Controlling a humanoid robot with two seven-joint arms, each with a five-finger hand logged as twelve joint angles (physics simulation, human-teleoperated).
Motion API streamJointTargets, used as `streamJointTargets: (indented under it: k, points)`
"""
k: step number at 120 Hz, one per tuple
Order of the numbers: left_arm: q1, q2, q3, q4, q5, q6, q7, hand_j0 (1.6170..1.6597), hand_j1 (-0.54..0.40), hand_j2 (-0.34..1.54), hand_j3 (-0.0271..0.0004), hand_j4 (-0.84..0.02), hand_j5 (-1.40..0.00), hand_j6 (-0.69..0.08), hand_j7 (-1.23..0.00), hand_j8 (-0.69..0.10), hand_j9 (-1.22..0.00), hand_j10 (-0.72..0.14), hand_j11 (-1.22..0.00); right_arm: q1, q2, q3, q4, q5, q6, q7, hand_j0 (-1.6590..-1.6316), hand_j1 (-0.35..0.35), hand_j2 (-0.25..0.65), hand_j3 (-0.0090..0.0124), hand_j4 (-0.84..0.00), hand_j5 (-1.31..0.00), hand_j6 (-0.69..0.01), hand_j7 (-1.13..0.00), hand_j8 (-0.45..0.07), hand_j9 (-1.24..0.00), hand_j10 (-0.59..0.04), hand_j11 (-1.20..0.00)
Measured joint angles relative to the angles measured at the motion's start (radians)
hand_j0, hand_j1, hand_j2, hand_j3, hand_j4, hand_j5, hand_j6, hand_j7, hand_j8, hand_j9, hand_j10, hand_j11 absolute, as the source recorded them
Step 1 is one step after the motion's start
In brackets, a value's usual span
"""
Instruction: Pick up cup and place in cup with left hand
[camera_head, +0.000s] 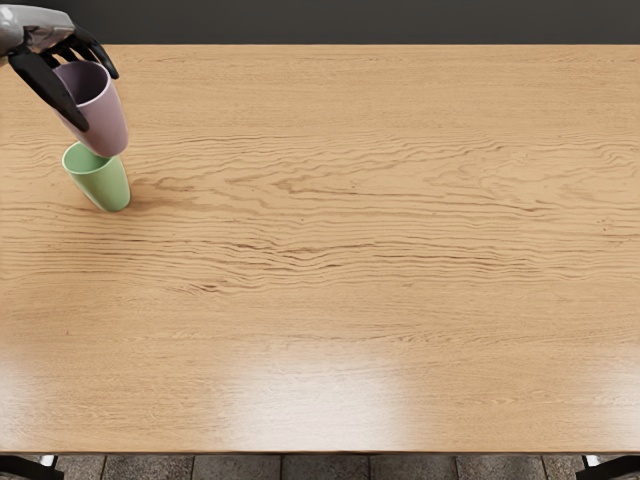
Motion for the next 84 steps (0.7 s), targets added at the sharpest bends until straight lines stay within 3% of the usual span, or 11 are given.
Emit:
streamJointTargets:
  k: [44, 84]
  points:
    - [-0.005, 0.02, 0.002, 0.018, 0.007, -0.008, 0.0, 1.6516, -0.129, 0.17, 0.0, -0.492, -0.76, -0.299, -0.75, -0.24, -0.74, -0.344, -0.72, 0.0, 0.0, 0.0, 0.0, 0.0, 0.0, 0.0, -1.6581, -0.349, 0.0, 0.0, -0.001, 0.0, -0.001, 0.0, -0.001, 0.0, -0.001, 0.0]
    - [-0.005, 0.019, 0.013, 0.065, 0.012, -0.007, 0.0, 1.6528, -0.156, 0.21, 0.0, -0.483, -0.74, -0.289, -0.73, -0.211, -0.74, -0.339, -0.72, 0.0, 0.0, 0.0, 0.0, 0.0, 0.0, 0.0, -1.6581, -0.349, 0.0, 0.0, -0.001, 0.0, -0.001, 0.0, -0.001, 0.0, -0.001, 0.0]
